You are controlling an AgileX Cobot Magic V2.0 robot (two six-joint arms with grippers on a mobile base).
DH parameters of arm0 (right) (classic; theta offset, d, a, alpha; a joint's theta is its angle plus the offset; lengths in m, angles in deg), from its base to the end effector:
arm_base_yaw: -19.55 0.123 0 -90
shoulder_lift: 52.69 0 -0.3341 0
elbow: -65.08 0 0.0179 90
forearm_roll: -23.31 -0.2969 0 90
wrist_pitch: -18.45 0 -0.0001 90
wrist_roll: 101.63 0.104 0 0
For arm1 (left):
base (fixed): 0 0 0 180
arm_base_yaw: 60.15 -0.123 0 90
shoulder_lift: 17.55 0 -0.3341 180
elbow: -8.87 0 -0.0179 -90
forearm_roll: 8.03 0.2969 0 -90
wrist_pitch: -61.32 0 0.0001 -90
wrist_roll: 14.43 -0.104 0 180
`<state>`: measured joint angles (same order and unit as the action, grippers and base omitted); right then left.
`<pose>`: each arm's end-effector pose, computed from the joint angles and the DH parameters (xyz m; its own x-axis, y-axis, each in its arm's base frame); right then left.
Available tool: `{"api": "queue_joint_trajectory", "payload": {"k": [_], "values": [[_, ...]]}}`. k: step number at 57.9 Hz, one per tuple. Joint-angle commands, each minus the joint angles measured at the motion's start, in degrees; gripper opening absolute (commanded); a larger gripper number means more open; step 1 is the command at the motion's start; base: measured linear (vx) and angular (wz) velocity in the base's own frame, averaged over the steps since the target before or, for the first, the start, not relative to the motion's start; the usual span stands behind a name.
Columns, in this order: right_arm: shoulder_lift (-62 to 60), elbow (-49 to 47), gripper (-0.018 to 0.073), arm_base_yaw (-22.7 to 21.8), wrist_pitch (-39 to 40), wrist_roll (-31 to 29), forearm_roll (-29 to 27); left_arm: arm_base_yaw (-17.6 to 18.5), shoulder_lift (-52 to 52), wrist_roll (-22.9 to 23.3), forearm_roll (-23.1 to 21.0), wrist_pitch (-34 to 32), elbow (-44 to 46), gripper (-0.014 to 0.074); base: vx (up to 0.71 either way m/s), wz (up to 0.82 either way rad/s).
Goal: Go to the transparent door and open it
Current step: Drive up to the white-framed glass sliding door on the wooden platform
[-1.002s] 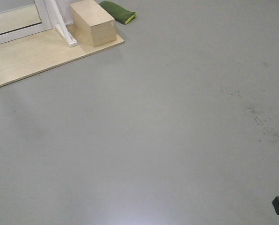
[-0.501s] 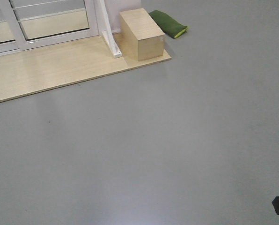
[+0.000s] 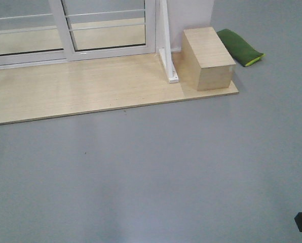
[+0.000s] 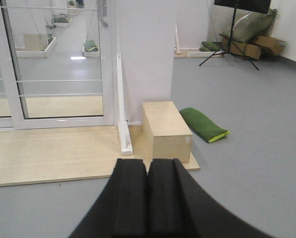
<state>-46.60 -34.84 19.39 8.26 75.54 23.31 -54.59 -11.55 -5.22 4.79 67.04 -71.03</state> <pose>0.0662 -0.0002 0.1845 -0.1108 -0.0491 -0.9926 -0.0027 0.9988 -0.0491 0.0664 -0.0041 0.1942 -0.0210 0.0642 -0.9977 0.0763 0.9951 0.0624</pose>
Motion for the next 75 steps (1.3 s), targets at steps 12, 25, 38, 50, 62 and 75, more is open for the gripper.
{"api": "queue_joint_trajectory", "payload": {"k": [12, 25, 38, 50, 62, 75], "values": [[-0.84, 0.78, -0.0008, -0.24, 4.79, -0.13, 0.39, 0.17, 0.42, 0.20, 0.11, -4.82, -1.73, -0.0006, 0.51, 0.25], [-0.84, 0.78, -0.0008, -0.24, 4.61, -0.13, 0.39, 0.17, 0.42, 0.20, 0.11, -4.82, -1.73, -0.0006, 0.51, 0.11], [-0.84, 0.78, -0.0008, -0.24, 4.61, -0.13, 0.39, 0.17, 0.42, 0.20, 0.11, -4.82, -1.73, -0.0006, 0.50, 0.06], [-0.84, 0.78, -0.0008, -0.24, 4.61, -0.13, 0.39, 0.17, 0.42, 0.20, 0.11, -4.82, -1.73, -0.0006, 0.49, 0.07], [-0.84, 0.78, -0.0008, -0.24, 4.67, -0.13, 0.39, 0.17, 0.42, 0.20, 0.11, -4.82, -1.73, -0.0006, 0.47, 0.08], [-0.84, 0.78, -0.0008, -0.24, 4.67, -0.13, 0.39, 0.17, 0.42, 0.20, 0.11, -4.82, -1.73, -0.0006, 0.45, 0.10]]}}
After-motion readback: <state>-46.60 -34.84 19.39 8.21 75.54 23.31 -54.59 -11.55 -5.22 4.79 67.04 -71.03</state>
